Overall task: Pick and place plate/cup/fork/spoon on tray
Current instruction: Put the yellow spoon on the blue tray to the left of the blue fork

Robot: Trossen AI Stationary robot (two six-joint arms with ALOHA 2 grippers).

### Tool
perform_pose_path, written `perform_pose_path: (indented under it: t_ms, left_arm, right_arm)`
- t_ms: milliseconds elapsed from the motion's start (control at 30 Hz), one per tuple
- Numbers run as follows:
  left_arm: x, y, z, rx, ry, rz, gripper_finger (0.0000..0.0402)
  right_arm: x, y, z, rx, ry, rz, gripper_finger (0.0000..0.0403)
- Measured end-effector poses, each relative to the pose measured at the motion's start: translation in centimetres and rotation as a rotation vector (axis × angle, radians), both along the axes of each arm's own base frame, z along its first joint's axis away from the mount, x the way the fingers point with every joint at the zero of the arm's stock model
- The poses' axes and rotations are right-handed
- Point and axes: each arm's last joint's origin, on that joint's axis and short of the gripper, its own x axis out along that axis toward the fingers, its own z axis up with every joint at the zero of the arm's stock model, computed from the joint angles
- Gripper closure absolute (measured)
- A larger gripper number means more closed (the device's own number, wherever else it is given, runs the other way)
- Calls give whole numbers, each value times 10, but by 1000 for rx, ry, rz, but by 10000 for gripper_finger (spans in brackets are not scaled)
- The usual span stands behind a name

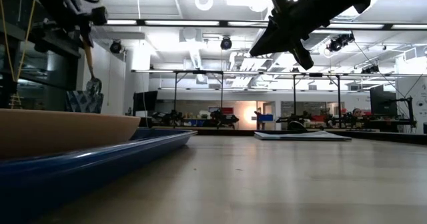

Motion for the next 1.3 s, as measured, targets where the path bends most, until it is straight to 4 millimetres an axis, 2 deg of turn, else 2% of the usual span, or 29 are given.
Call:
perform_pose_path:
  t_ms: [167, 400, 500, 600, 733, 967, 1100, 1300]
  left_arm:
    - [-8, -8, 19, 65, -36, -14, 330]
    - [-18, -20, 66, 182, -105, -70, 334]
    - [-20, -24, 81, 223, -230, -134, 333]
    - [-18, -27, 86, 238, -400, -223, 334]
    - [-8, -27, 78, 215, -583, -295, 334]
    - [29, -26, 37, 172, -897, -369, 334]
    - [53, -34, 18, 150, -1032, -367, 334]
    - [78, -53, 14, 125, -1130, -357, 334]
  right_arm:
    - [0, 0, 0, 3, -1, -1, 402]
    - [0, 0, 0, 3, -2, -2, 402]
    - [2, 0, 4, 2, -44, -1, 402]
    - [5, 0, 12, -27, -128, 10, 402]
    - [9, 0, 26, -60, -274, 15, 402]
    - [22, 0, 49, -122, -498, 20, 401]
    - [44, 4, 65, -212, -470, 62, 375]
    - [79, 7, 95, -396, -206, 95, 268]
